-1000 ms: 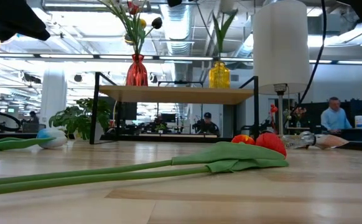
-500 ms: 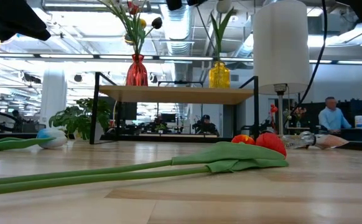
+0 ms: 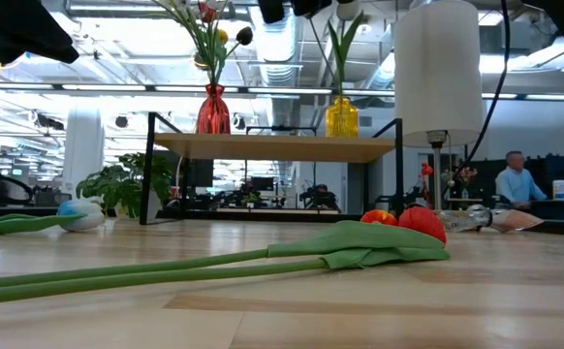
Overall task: Pick and place flowers into a vace then onto a shelf
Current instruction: Put the black flower into the yellow vase on the shelf
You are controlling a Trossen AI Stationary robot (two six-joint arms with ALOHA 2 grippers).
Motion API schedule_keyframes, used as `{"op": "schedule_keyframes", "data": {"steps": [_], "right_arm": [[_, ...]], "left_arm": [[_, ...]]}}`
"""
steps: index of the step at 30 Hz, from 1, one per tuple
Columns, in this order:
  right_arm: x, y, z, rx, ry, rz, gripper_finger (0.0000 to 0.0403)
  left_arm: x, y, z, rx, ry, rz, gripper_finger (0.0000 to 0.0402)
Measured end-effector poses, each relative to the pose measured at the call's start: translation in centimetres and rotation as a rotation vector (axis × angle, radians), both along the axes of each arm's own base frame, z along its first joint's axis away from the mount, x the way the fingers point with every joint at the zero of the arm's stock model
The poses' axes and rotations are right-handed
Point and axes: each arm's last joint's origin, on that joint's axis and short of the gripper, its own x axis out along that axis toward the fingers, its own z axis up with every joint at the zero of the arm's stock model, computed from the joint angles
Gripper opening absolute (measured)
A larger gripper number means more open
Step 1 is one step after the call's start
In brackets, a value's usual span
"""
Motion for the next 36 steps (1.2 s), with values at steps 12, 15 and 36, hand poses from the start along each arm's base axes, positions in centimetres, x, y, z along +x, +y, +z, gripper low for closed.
{"op": "schedule_keyframes", "data": {"steps": [12, 15, 36], "right_arm": [[-0.22, -0.28, -0.21, 0.060, -0.049, -0.072, 0.0010], [-0.27, -0.32, -0.24, 0.070, -0.058, -0.085, 0.0022], [-0.25, -0.24, -0.26, 0.073, -0.051, -0.085, 0.0120]], "left_arm": [[0.00, 0.00, -0.01, -0.001, 0.001, -0.001, 0.0071], [0.00, 0.00, -0.01, -0.001, 0.002, -0.001, 0.0071], [-0.02, -0.04, -0.04, -0.018, 0.010, -0.004, 0.0071]]}}
